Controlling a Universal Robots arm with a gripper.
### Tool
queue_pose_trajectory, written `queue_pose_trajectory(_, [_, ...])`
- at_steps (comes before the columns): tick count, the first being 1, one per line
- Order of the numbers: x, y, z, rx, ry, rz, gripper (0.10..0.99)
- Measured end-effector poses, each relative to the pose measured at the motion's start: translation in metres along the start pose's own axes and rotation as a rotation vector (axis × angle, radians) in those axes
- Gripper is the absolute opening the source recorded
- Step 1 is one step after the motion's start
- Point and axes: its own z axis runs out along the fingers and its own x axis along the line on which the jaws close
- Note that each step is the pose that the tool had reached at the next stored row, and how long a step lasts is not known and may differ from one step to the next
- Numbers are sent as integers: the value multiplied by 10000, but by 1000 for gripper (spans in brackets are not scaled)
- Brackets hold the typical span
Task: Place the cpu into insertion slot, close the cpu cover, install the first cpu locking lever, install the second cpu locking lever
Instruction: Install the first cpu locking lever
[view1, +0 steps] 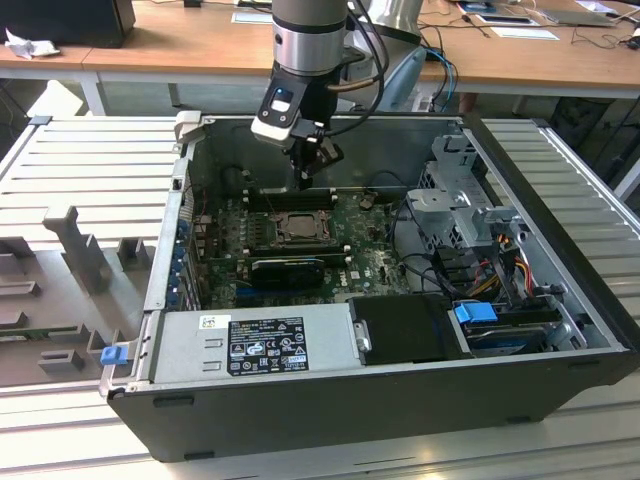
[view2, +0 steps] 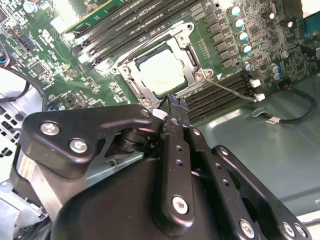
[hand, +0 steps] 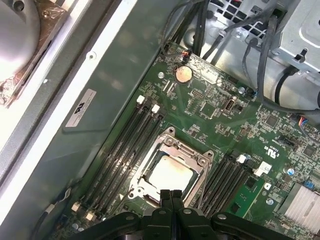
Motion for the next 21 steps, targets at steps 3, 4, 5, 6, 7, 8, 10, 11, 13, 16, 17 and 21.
queue_pose_trajectory(3, [0,0,0,2,4,-143,106])
queue_pose_trajectory(4, [0,0,0,4,5,-182,106])
queue_pose_trajectory(5, [0,0,0,4,6,-219,106])
queue_pose_trajectory(6, [0,0,0,4,8,-263,106])
queue_pose_trajectory(7, [0,0,0,6,10,-328,106])
queue_pose_trajectory(8, [0,0,0,7,12,-383,106])
queue_pose_trajectory(10, [0,0,0,9,15,-484,106])
queue_pose_trajectory(11, [0,0,0,10,16,-522,106])
queue_pose_trajectory(13, [0,0,0,12,19,-623,106])
queue_pose_trajectory(16, [0,0,0,16,26,-844,106])
queue_pose_trajectory(17, [0,0,0,17,27,-883,106])
queue_pose_trajectory(21, [0,0,0,21,32,-1069,106])
